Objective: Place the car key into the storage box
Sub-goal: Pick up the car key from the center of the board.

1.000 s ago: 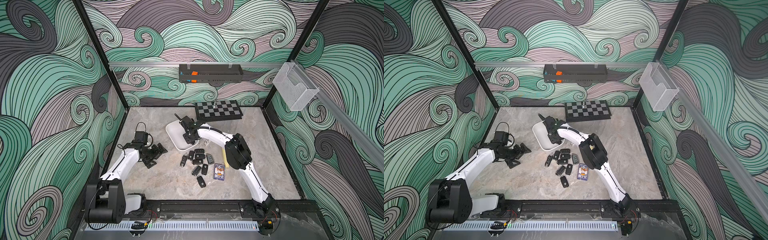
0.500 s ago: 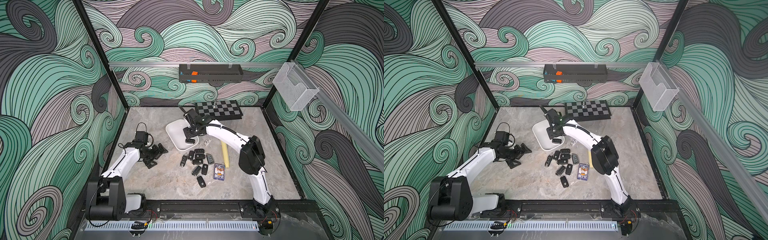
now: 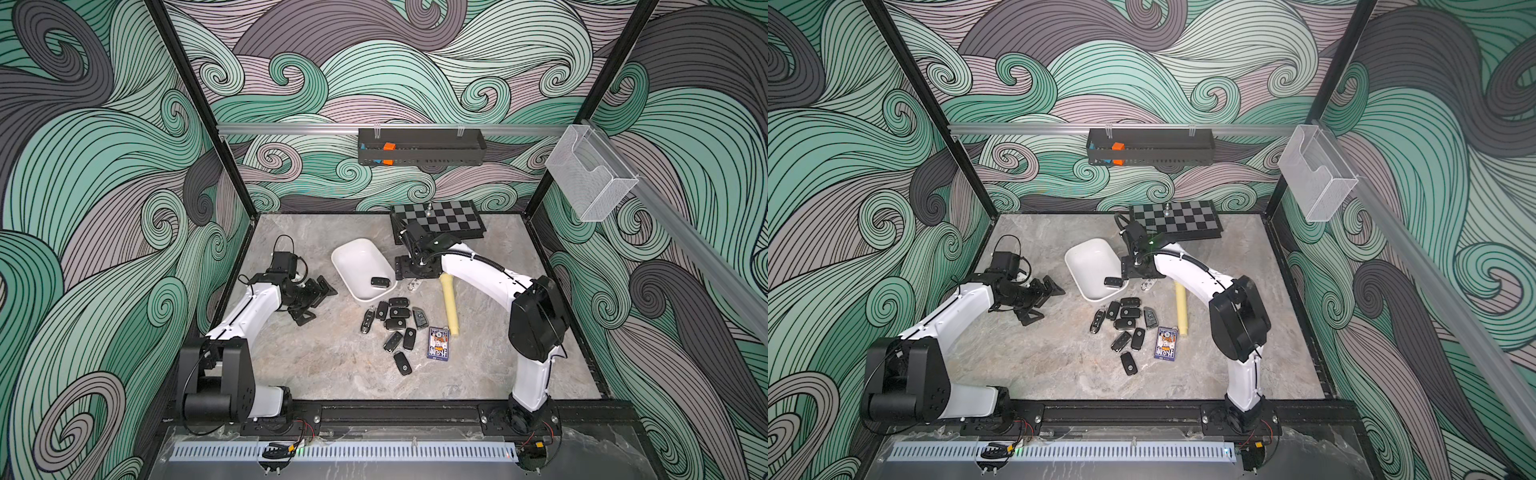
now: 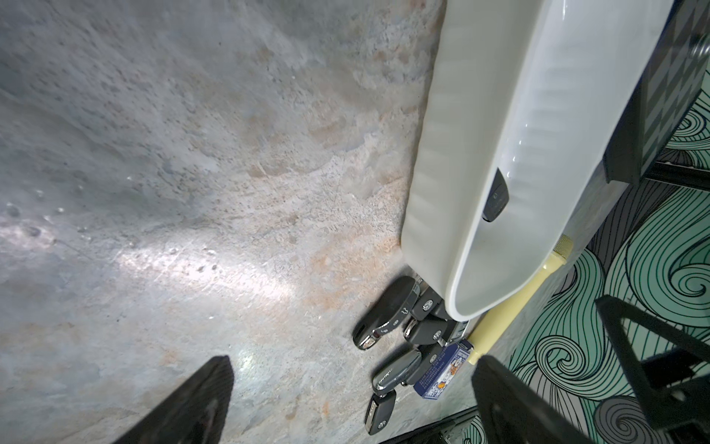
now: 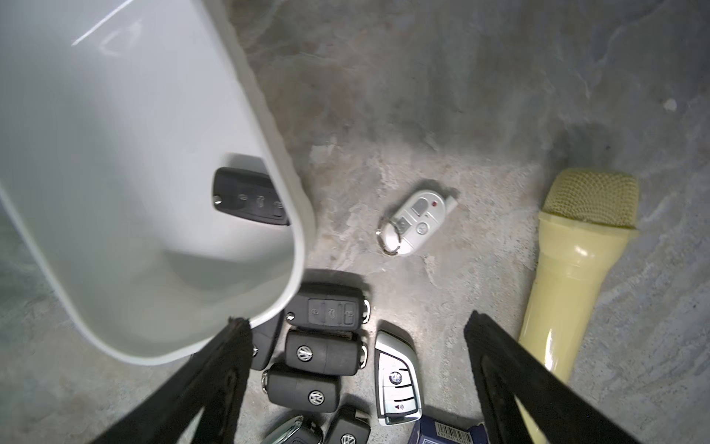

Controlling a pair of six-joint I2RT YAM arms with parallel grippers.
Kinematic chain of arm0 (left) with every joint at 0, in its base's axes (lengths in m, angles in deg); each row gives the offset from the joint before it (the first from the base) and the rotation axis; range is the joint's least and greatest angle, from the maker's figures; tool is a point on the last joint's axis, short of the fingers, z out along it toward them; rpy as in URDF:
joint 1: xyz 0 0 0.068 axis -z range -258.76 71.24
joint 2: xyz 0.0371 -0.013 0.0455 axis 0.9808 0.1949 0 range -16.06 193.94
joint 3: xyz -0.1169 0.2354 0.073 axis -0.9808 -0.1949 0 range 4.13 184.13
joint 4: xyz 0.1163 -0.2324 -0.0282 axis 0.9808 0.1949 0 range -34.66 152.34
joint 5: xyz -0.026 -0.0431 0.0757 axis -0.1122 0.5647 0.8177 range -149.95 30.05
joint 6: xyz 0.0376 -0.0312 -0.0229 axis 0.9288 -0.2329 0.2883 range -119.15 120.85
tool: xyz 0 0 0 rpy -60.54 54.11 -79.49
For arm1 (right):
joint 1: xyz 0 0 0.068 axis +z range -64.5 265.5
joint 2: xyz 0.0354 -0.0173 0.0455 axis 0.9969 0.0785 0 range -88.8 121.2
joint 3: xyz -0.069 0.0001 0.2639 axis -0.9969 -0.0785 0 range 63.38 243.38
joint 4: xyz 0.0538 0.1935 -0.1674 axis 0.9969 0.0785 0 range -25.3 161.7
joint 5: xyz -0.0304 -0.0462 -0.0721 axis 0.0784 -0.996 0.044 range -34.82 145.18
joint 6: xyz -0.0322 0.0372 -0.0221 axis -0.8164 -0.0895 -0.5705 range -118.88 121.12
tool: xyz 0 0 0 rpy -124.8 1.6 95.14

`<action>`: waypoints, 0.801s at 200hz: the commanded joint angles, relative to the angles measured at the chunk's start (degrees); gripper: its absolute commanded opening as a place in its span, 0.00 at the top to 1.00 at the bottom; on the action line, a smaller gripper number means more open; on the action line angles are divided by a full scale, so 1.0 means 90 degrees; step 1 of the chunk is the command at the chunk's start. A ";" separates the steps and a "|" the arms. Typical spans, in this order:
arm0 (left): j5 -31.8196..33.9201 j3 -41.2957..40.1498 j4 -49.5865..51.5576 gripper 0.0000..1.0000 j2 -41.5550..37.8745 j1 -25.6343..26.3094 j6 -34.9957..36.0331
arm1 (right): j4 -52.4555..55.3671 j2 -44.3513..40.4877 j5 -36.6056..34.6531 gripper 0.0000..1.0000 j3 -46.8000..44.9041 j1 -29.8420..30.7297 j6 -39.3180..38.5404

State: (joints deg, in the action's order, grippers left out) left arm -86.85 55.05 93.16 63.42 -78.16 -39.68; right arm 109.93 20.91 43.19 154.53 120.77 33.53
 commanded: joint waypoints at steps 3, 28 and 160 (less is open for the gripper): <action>0.0022 0.0244 0.0145 0.01 0.0041 -0.0037 0.0088 | -0.0135 -0.0081 -0.0195 0.13 -0.0249 -0.0186 0.0823; 0.0218 0.0223 0.0272 0.01 -0.0030 -0.0030 0.0191 | -0.0134 0.0241 0.0005 0.14 -0.0303 -0.0365 0.1092; 0.0733 0.0115 0.0474 0.01 -0.0301 -0.0074 0.0695 | -0.0058 0.1721 -0.0300 0.25 0.0492 -0.0317 0.1395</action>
State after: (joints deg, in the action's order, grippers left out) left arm -81.18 55.64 96.48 61.65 -78.38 -34.68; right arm 108.62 34.90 42.47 156.89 117.14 44.17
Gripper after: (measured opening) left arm 0.986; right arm 0.755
